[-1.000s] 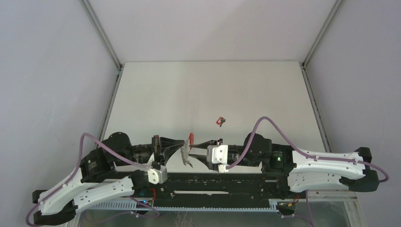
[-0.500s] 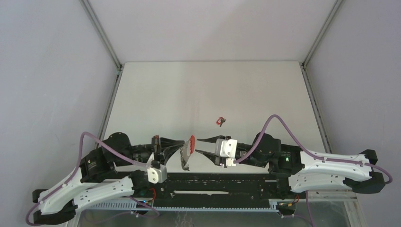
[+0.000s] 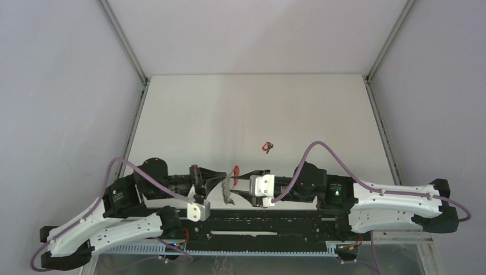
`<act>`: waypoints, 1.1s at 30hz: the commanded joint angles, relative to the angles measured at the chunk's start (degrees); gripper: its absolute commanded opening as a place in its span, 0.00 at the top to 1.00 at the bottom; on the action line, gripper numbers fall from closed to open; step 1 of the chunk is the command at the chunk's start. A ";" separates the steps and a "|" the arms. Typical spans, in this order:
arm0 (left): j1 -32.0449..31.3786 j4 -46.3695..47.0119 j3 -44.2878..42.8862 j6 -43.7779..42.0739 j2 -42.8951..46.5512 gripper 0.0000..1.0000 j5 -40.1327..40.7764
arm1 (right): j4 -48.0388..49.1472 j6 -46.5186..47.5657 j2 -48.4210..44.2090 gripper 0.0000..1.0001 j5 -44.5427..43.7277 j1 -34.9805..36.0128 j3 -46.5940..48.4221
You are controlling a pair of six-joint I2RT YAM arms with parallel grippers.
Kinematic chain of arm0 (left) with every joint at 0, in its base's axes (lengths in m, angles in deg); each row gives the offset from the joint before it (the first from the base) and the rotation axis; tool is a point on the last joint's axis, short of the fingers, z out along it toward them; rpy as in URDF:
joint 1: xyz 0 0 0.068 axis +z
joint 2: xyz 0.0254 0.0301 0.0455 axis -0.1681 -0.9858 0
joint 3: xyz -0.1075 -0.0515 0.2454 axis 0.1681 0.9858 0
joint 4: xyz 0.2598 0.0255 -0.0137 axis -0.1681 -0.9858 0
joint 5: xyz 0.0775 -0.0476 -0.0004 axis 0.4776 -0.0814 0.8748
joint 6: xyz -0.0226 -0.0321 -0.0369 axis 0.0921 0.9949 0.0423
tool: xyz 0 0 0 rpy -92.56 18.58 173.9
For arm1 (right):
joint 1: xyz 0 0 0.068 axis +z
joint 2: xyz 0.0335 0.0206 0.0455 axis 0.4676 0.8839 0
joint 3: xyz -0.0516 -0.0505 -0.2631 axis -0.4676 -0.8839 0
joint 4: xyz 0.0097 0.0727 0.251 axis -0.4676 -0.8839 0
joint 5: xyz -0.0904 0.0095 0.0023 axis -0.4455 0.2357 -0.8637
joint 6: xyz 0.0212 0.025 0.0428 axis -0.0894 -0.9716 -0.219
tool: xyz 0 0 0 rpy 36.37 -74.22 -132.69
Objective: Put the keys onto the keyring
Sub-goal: Adjust the keyring.
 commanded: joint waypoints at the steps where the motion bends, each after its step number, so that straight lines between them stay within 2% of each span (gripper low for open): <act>1: -0.39 -4.26 -4.38 -2.13 -4.07 1.00 1.67 | 0.53 2.18 2.54 0.55 0.72 -0.48 2.51; 12: -1.05 -6.99 -5.57 -2.58 -4.14 1.00 1.59 | -0.25 4.53 4.46 0.58 -3.11 -0.74 3.64; 23: -1.36 -6.88 -5.95 -0.92 -3.90 1.00 1.92 | -2.11 4.30 5.98 0.59 -3.26 -1.83 3.83; 27: -1.36 -5.23 -5.56 5.33 -3.57 1.00 2.44 | -3.66 -2.53 4.61 0.59 -2.56 -5.09 3.37; 32: -1.14 0.22 -2.13 17.66 -1.74 1.00 4.78 | -2.46 -6.96 0.47 0.52 0.50 -6.45 0.68; 33: -1.03 1.13 -1.33 19.87 -1.31 1.00 5.32 | -2.83 -8.42 -0.17 0.45 1.00 -7.15 0.60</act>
